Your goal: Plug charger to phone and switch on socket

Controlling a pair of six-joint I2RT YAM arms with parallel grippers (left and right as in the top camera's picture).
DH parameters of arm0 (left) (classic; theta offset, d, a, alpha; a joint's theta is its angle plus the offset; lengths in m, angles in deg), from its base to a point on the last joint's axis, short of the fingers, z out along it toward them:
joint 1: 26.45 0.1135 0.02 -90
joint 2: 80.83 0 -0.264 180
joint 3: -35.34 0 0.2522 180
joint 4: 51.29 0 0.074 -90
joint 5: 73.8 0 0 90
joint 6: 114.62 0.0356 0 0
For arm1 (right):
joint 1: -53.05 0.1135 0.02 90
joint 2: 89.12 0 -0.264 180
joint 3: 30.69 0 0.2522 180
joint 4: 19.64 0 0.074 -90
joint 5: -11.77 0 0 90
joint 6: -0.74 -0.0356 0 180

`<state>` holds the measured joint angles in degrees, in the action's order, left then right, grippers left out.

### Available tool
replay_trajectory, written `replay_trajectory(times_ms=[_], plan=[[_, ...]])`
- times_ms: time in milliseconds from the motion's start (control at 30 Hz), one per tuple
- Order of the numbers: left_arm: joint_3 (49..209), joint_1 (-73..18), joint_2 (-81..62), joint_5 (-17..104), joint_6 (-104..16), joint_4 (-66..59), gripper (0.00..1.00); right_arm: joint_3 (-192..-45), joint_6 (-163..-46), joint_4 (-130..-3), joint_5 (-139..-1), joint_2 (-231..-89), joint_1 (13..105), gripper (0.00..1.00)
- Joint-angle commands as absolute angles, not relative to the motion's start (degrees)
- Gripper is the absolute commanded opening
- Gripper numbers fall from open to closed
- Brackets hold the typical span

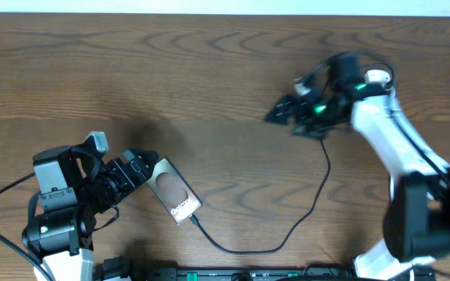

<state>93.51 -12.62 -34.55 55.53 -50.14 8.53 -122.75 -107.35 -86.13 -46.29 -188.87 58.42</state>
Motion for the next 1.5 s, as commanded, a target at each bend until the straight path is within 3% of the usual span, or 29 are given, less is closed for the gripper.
replay_trajectory(times_ms=[0,267,533,833,1033,1467], plan=[[94.45,-12.54,-34.48,55.99,-49.75,8.27,0.88,-132.04,-103.43,-91.05,-71.97,-181.92,54.16,0.99],[94.45,-12.54,-34.37,54.24,-48.70,8.36,0.88,-140.45,-101.03,-93.50,-74.37,-181.39,39.42,0.99],[94.45,-12.54,-34.37,54.24,-48.70,8.34,0.88,-141.26,-85.99,-92.88,-46.70,-191.97,27.34,0.99],[94.45,-12.54,-34.37,54.18,-47.19,8.68,0.88,-153.42,-76.51,-100.97,-45.19,-207.60,26.64,0.99],[94.45,-12.54,-34.04,54.07,-47.17,8.68,0.88,-156.15,-75.89,-101.36,-52.39,-210.22,26.62,0.99],[94.45,-12.54,-30.07,53.00,-46.27,8.68,0.89,-156.15,-75.87,-97.58,-52.21,-215.25,27.36,0.99]])
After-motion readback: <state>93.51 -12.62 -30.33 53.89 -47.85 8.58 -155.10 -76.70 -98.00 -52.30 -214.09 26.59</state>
